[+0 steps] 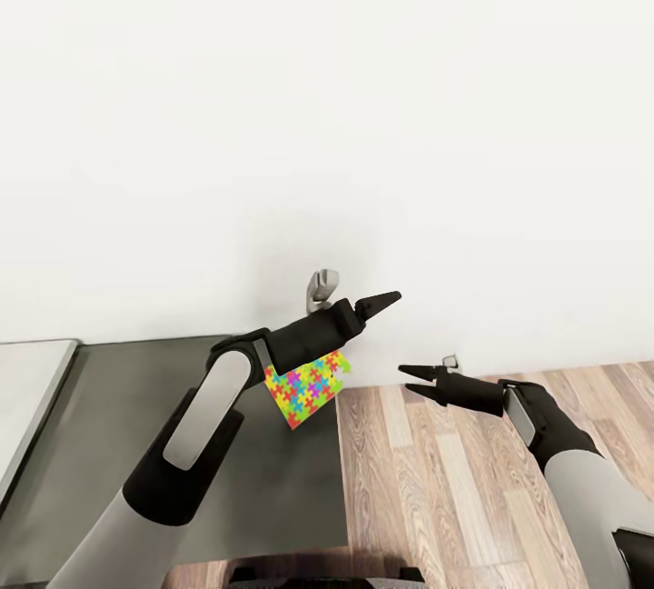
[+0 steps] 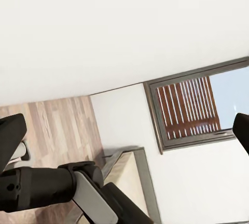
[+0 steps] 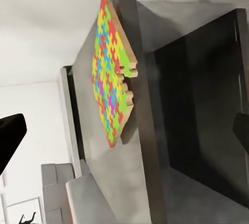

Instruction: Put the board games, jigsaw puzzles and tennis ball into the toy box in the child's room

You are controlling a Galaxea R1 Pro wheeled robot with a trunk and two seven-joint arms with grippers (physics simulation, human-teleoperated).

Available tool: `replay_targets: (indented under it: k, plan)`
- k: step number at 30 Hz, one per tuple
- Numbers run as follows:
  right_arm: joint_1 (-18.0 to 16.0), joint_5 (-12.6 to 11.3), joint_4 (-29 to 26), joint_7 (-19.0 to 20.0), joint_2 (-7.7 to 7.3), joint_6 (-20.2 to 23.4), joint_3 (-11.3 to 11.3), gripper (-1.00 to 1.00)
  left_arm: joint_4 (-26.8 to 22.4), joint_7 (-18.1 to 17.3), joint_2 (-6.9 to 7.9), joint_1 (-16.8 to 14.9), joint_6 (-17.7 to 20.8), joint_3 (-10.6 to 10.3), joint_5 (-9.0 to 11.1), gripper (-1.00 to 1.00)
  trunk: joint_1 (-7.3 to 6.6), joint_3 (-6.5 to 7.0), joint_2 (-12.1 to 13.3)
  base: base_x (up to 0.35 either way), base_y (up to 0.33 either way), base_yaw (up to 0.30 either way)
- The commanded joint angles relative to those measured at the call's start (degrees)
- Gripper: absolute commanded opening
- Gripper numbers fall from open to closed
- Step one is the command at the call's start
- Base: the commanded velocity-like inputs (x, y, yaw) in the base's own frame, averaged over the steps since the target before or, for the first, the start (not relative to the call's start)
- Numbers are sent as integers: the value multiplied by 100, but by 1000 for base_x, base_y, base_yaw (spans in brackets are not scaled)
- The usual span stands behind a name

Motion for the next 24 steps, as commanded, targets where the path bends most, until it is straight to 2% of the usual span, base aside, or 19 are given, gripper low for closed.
replay_targets:
  k: [1, 8, 16, 24]
  plan:
    - [-6, -17, 1, 7, -2, 34, -4, 100, -6, 52, -2, -4, 18, 2, 60, 100, 3, -18, -10, 0, 0, 0]
    - [-179, -9, 20, -139, 10, 64, -3, 100, -6, 52, -2, -4, 18, 1, 60, 100, 3, -82, -10, 0, 0, 0]
    - [-489, -65, 313, -914, 50, 112, -9, 100, -6, 52, -2, -4, 18, 2, 60, 100, 3, -156, -10, 0, 0, 0]
    - [-703, -102, 467, -1192, 78, 106, -11, 100, -6, 52, 1, -4, 18, 6, 60, 100, 3, -230, -10, 0, 0, 0]
